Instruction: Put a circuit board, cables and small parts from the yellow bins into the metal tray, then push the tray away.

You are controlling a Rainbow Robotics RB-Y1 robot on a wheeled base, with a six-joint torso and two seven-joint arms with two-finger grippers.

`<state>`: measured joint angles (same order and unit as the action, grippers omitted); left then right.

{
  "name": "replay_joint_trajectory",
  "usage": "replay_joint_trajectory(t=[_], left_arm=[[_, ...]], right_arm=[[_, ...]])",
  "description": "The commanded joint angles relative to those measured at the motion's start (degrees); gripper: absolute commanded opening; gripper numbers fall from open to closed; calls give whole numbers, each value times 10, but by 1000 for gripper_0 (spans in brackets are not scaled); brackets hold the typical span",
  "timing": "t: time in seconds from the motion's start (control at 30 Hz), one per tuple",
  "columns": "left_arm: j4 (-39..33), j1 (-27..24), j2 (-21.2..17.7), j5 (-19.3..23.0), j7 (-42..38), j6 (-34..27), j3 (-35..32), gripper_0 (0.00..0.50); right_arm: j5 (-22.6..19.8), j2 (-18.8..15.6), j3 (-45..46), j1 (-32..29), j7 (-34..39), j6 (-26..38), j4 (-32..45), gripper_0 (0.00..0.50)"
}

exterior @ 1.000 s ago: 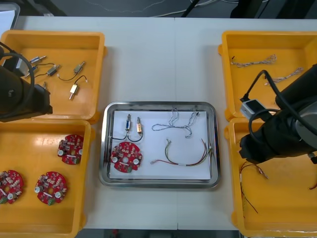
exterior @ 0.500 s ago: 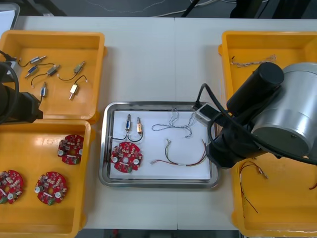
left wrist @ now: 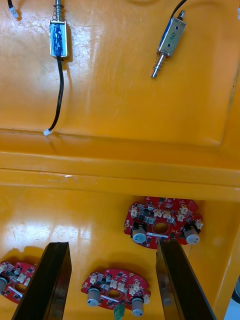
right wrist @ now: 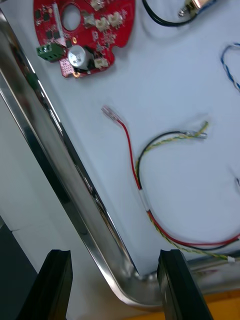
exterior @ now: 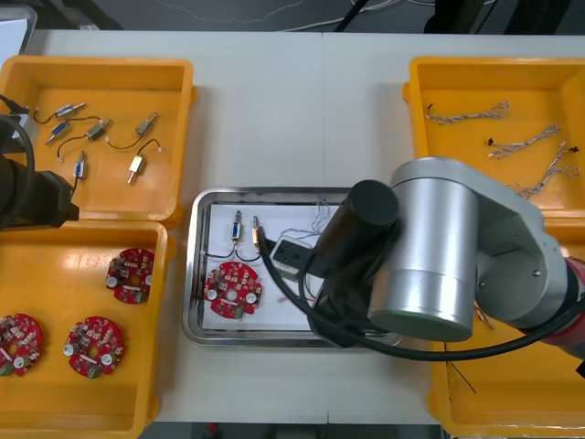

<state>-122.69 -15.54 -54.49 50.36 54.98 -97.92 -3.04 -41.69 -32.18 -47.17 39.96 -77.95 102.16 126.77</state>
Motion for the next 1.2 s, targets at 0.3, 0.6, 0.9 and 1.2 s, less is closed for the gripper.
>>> replay_joint_trajectory(t=[0.3, 0.6, 0.9, 1.2], left_arm=[[-16, 11, -23, 3, -15, 1, -19, 500], [-17, 11, -23, 5, -13, 1, -19, 500], [-17, 11, -24, 7, -13, 1, -19, 500], [-17, 11, -24, 7, -13, 1, -19, 500]], right_arm=[[53, 76, -114, 50, -42, -49, -72, 500], [85, 96, -178, 70, -91, -60, -104, 500], [100, 120, -212, 78, -113, -79, -139, 500], [129, 122, -244, 81, -132, -95, -159, 500]])
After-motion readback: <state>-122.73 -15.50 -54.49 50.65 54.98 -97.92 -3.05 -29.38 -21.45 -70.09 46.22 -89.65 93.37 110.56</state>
